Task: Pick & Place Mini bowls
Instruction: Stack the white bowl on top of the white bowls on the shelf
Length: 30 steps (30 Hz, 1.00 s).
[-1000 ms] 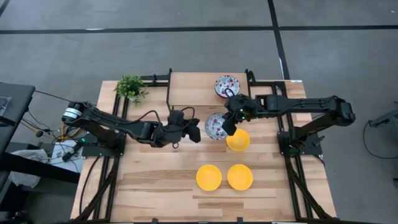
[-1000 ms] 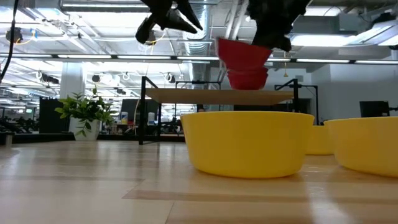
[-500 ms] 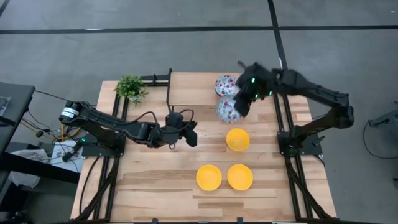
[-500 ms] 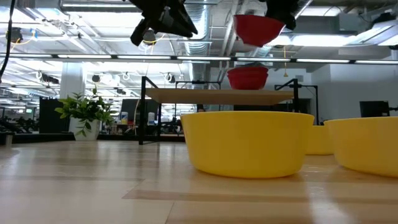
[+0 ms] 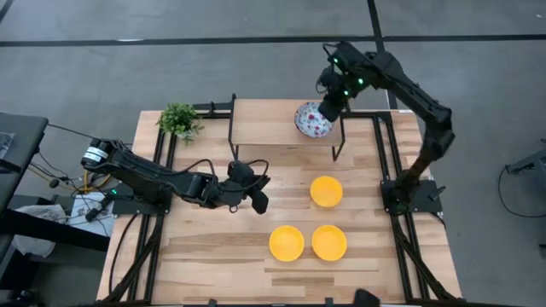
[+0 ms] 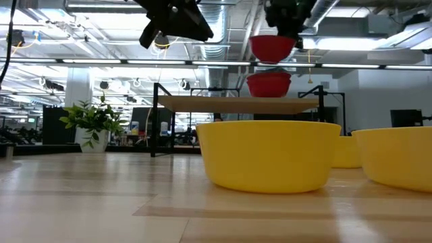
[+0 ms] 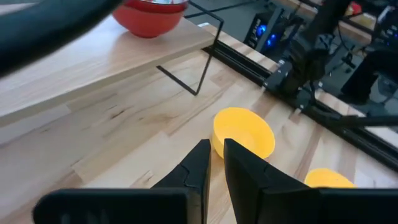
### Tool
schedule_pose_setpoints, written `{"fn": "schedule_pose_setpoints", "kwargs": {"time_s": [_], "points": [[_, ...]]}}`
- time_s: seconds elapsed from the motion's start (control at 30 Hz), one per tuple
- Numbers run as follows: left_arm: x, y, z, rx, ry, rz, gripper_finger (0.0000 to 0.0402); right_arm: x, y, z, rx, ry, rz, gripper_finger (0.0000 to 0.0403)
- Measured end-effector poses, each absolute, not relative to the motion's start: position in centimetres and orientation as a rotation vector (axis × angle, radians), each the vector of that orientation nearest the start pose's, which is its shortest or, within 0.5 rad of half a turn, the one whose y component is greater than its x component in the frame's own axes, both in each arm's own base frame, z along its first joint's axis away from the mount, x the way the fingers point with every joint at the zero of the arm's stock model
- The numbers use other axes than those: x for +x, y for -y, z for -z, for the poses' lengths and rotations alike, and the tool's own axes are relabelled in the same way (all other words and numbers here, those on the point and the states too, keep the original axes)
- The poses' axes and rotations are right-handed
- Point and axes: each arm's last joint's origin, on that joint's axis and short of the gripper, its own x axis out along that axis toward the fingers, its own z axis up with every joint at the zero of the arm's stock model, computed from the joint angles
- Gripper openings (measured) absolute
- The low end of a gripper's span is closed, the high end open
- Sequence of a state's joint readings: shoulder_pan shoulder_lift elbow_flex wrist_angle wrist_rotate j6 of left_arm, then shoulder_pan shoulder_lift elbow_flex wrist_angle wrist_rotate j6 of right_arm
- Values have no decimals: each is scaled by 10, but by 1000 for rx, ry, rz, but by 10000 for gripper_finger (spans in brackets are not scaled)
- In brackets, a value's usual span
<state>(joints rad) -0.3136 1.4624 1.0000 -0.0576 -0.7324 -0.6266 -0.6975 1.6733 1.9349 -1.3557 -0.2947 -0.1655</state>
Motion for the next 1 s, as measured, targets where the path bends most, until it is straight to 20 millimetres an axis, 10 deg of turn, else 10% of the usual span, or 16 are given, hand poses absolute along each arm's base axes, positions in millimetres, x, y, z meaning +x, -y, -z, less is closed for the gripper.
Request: {"fn": "schedule_pose_setpoints", "kwargs": {"time_s": [0.5,1.0], "points": [[302,84,-267,-258,-313,-498,44,247,242,-388,438,-1020,259,0],[235,63,-256,-314,-124,-412,44,250,251,-376,458,-1049,256,0]]}}
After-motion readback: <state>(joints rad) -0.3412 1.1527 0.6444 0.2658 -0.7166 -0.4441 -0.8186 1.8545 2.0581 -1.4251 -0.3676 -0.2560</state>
